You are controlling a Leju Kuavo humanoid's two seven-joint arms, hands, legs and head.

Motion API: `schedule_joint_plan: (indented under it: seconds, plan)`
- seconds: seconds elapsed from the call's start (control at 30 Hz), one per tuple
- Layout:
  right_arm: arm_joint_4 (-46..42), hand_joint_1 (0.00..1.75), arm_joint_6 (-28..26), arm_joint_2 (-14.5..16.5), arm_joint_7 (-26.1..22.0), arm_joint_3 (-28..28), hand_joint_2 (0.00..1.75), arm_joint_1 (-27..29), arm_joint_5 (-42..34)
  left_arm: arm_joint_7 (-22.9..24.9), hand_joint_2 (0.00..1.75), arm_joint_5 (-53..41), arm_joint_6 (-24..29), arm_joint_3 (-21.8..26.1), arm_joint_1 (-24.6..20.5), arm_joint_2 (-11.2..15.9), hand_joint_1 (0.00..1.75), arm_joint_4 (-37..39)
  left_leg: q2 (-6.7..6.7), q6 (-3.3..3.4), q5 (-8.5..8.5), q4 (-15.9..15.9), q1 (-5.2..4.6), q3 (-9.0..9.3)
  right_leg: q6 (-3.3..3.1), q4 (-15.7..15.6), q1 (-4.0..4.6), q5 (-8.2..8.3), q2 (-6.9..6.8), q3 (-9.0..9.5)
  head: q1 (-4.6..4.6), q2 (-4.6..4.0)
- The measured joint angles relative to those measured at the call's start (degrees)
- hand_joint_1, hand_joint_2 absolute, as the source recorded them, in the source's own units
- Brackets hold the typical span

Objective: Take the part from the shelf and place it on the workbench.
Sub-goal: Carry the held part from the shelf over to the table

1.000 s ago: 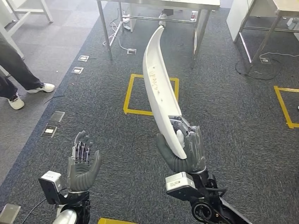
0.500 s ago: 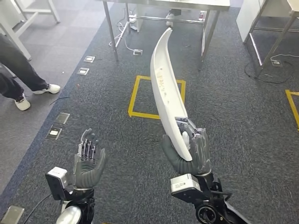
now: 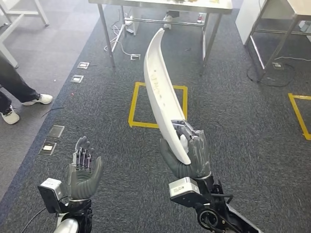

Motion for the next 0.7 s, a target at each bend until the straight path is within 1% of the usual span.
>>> schedule_joint_plan:
  seconds: [0.03, 0.07, 0.1, 0.13, 0.17, 0.2, 0.23, 0.27, 0.3, 0.33, 0.37, 0.4, 0.43, 0.47, 0.5, 0.53, 0.57, 0.6, 0.63, 0.67, 0.7]
  plan:
    - [0.0, 1.75, 0.0, 0.0, 0.0, 0.0, 1.75, 0.0, -0.1, 0.0, 1.75, 0.0, 0.0, 0.0, 0.0, 0.0, 0.00, 0.0, -0.05, 0.30, -0.40, -0.1, 0.01, 0.71, 0.07, 3.5, -0.01, -0.36, -0.12, -1.98, 0.33, 0.00]
    - [0.0, 1.75, 0.0, 0.0, 0.0, 0.0, 1.75, 0.0, -0.1, 0.0, 1.75, 0.0, 0.0, 0.0, 0.0, 0.0, 0.00, -0.1, -0.05, 0.54, -0.91, -0.2, -0.06, 1.32, 0.12, 7.5, 0.05, -1.37, -0.20, -4.49, 0.71, 0.00]
    - [0.0, 1.75, 0.0, 0.0, 0.1, 0.0, 1.75, 0.0, -0.1, 0.0, 1.75, 0.0, 0.0, 0.0, 0.0, 0.0, 0.00, -0.1, -0.08, 0.71, -1.47, -0.2, -0.15, 1.94, 0.16, 11.0, 0.13, -3.06, -0.21, -7.00, 1.08, 0.00]
    - [0.0, 1.75, 0.0, 0.0, 0.1, 0.0, 1.75, 0.0, -0.1, 0.0, 1.75, 0.0, 0.0, 0.0, 0.0, 0.0, 0.00, -0.1, -0.13, 0.81, -2.07, -0.2, -0.27, 2.65, 0.17, 13.2, 0.20, -4.84, -0.21, -9.06, 1.39, 0.00]
    - [0.0, 1.75, 0.0, 0.0, 0.1, 0.0, 1.75, 0.0, -0.2, 0.0, 1.75, 0.0, 0.0, 0.0, 0.1, 0.0, 0.00, -0.1, -0.21, 0.88, -2.72, -0.2, -0.40, 3.47, 0.13, 13.8, 0.27, -6.03, -0.21, -10.37, 1.67, 0.00]
    - [0.0, 1.75, 0.0, 0.0, 0.1, 0.0, 1.75, 0.0, -0.2, 0.0, 1.75, 0.0, 0.0, 0.0, 0.1, 0.0, 0.00, -0.1, -0.30, 0.92, -3.38, -0.2, -0.53, 4.40, -0.01, 12.5, 0.33, -5.93, -0.21, -10.80, 1.88, 0.00]
    - [0.0, 1.75, 0.0, 0.0, 0.1, 0.0, 1.75, 0.0, -0.2, 0.0, 1.75, 0.0, 0.0, 0.0, 0.1, 0.0, 0.00, -0.1, -0.37, 0.92, -4.07, -0.2, -0.66, 5.40, -0.28, 9.6, 0.44, -4.22, -0.21, -10.47, 2.14, 0.00]
    - [0.0, 1.75, 0.0, 0.0, 0.1, 0.0, 1.75, 0.0, -0.2, 0.0, 1.75, 0.0, 0.0, 0.0, 0.1, 0.0, 0.00, -0.1, -0.40, 0.88, -4.78, -0.2, -0.76, 6.30, -0.74, 5.7, 0.61, -0.93, -0.21, -9.76, 2.42, 0.00]
    - [0.1, 1.75, 0.0, 0.0, 0.1, 0.0, 1.75, 0.0, -0.2, 0.0, 1.75, 0.0, 0.0, 0.0, 0.1, 0.0, 0.00, -0.1, -0.43, 0.75, -5.46, -0.1, -0.89, 7.11, -1.23, 2.1, 0.89, 2.42, -0.20, -9.20, 2.51, 0.00]
    - [0.1, 1.75, 0.0, -0.1, 0.2, 0.0, 1.75, 0.0, -0.2, 0.1, 1.75, 0.0, 0.0, 0.0, 0.0, 0.0, 0.00, -0.1, -0.47, 0.52, -6.04, -0.1, -0.96, 7.60, -1.70, -0.5, 1.17, 4.87, -0.24, -8.67, 2.57, 0.00]
    - [0.1, 1.75, 0.0, -0.1, 0.2, 0.0, 1.75, 0.1, -0.2, 0.1, 1.75, 0.0, 0.0, 0.0, 0.0, 0.0, 0.00, -0.1, -0.50, 0.24, -6.45, -0.1, -0.99, 7.95, -2.13, -1.9, 1.40, 6.46, -0.27, -8.33, 2.54, 0.00]
    - [0.1, 1.75, 0.0, -0.1, 0.4, 0.1, 1.75, 0.0, -0.3, 0.1, 1.75, 0.0, 0.0, 0.0, 0.0, 0.0, 0.00, -0.2, -0.50, -0.05, -6.67, 0.0, -1.03, 8.20, -2.43, -2.3, 1.53, 6.62, -0.30, -8.06, 2.43, 0.00]
    - [0.1, 1.75, 0.0, -0.1, 0.5, 0.1, 1.75, 0.0, -0.3, 0.1, 1.75, 0.0, -0.1, -0.1, 0.0, 0.0, 0.00, -0.3, -0.50, -0.31, -6.73, 0.2, -1.05, 8.29, -2.68, -2.5, 1.46, 6.49, -0.27, -7.44, 2.44, 0.00]
    - [0.1, 1.75, 0.0, -0.1, 0.6, 0.1, 1.75, 0.0, -0.4, 0.1, 1.75, -0.1, -0.1, -0.1, 0.0, 0.0, 0.00, -0.3, -0.43, -0.51, -6.57, 1.2, -1.02, 8.06, -2.95, -2.8, 1.33, 6.55, -0.22, -6.77, 2.48, 0.00]
    - [0.1, 1.75, 0.0, -0.1, 0.6, 0.1, 1.75, 0.0, -0.6, 0.1, 1.75, -0.1, -0.1, -0.1, -0.1, 0.0, 0.00, -0.4, -0.34, -0.75, -6.39, 3.3, -0.99, 7.04, -3.19, -3.1, 1.16, 6.35, -0.18, -6.03, 2.36, 0.00]
    - [0.1, 1.75, 0.0, -0.1, 0.5, 0.1, 1.75, 0.0, -0.8, 0.1, 1.75, -0.1, -0.2, -0.1, -0.2, 0.0, 0.00, -0.4, -0.29, -1.06, -6.48, 6.4, -0.90, 5.17, -3.37, -3.5, 1.02, 6.10, -0.15, -5.29, 2.12, 0.00]
    - [0.1, 1.75, 0.0, -0.1, 0.4, 0.0, 1.75, -0.1, -1.1, 0.1, 1.75, -0.1, -0.2, -0.1, -0.2, 0.0, 0.00, -0.4, -0.22, -1.44, -7.08, 10.2, -0.71, 2.53, -3.53, -3.7, 0.96, 5.70, -0.17, -4.68, 1.84, 0.00]
    - [0.2, 1.75, 0.0, -0.1, 0.4, 0.1, 1.75, -0.1, -1.4, 0.1, 1.75, -0.1, -0.2, -0.1, -0.1, 0.1, 0.00, -0.4, -0.19, -1.84, -8.32, 13.7, -0.54, -0.30, -3.62, -3.8, 0.93, 5.23, -0.16, -4.16, 1.46, 0.00]
    - [0.2, 1.75, 0.0, -0.1, 0.3, 0.1, 1.75, -0.1, -1.6, 0.1, 1.75, -0.1, -0.2, -0.1, 0.0, 0.1, 0.00, -0.4, -0.18, -2.15, -9.89, 16.2, -0.35, -2.79, -3.62, -3.8, 0.91, 4.69, -0.12, -3.62, 1.18, 0.00]
    - [0.2, 1.75, 0.0, -0.1, 0.2, 0.1, 1.75, -0.1, -1.8, 0.1, 1.75, -0.1, -0.2, -0.1, 0.0, 0.1, 0.00, -0.4, -0.16, -2.33, -11.10, 17.2, -0.21, -4.53, -3.59, -3.8, 0.90, 4.08, -0.07, -2.97, 1.00, 0.00]
    - [0.2, 1.75, 0.0, -0.1, 0.2, 0.1, 1.75, -0.1, -2.0, 0.1, 1.75, -0.1, -0.2, -0.1, 0.1, 0.1, 0.00, -0.4, -0.14, -2.39, -11.29, 16.3, -0.12, -5.31, -3.52, -3.8, 0.87, 3.41, -0.01, -2.17, 0.80, 0.00]
